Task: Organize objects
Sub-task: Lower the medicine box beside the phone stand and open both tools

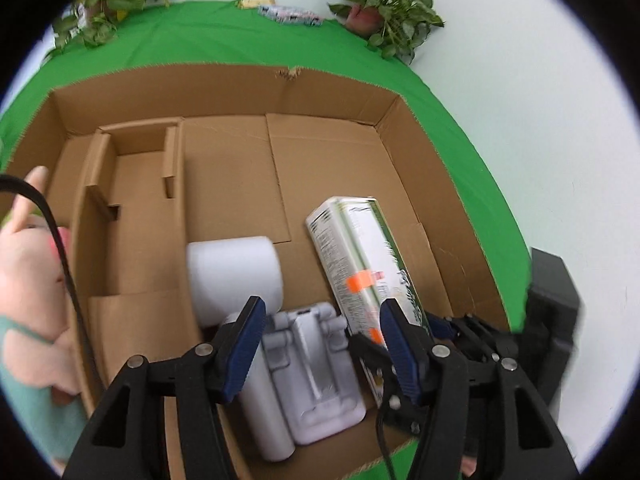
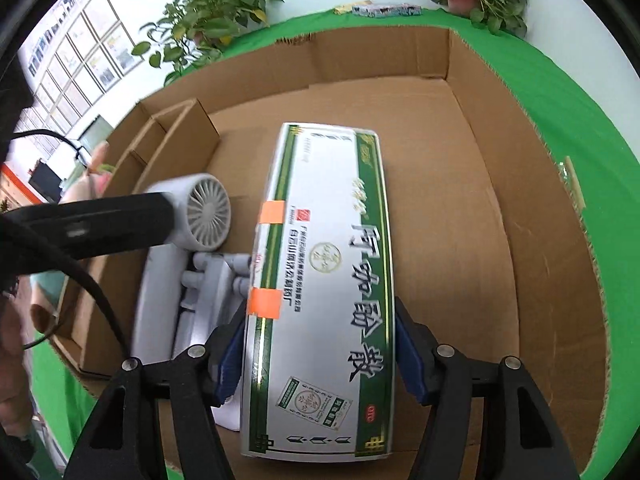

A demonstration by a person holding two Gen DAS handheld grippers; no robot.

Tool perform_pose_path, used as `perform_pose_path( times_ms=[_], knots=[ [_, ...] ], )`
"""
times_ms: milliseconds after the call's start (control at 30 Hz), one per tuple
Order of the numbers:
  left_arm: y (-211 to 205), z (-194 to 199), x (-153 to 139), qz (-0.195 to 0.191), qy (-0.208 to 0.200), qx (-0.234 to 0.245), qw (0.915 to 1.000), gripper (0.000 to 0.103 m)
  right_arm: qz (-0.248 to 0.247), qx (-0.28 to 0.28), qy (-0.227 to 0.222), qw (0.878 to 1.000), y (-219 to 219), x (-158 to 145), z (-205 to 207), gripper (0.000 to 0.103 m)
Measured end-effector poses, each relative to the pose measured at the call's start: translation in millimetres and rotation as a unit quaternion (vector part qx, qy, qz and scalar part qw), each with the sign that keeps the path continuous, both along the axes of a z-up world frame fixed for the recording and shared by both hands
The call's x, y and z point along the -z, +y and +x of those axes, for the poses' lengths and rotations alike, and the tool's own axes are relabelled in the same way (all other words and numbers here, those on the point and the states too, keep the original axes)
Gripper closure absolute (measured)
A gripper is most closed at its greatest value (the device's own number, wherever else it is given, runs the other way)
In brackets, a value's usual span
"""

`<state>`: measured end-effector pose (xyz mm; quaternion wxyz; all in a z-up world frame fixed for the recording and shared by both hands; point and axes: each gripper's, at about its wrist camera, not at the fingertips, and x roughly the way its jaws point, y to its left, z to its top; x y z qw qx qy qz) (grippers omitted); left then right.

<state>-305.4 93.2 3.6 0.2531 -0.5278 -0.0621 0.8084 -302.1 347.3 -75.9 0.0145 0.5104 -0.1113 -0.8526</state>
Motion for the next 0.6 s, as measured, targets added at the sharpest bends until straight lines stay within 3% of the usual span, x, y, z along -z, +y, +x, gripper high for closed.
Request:
perform_pose_path(
  times_ms=[133,233,333,600],
  knots=[
    [-14.4,19.6,-21.0,-0.005,0.053,-0.006,0.9985,0.044,0.006,0.006,0.008,1.0,3.7,-0.4,2.3,0.031],
    [-21.6,31.0,-31.9,0.001,0.082,-0.017,0.9965,0.044,0.015,0.003,0.022,1.0,5.2,-9.6,8.0,0.031],
    [-32.1,40.1,-36.8,0.007,0.099,-0.034,0.9945,0.044,0.005,0.011,0.014,1.0,8.4,-7.6,9.3,0.04],
    [-57.1,55.8,-30.7,-0.003,0.111,-0.062,0.9919,0.044,0.004,0.014,0.006,1.0,-5.6,-5.0,9.9,0.039]
  ],
)
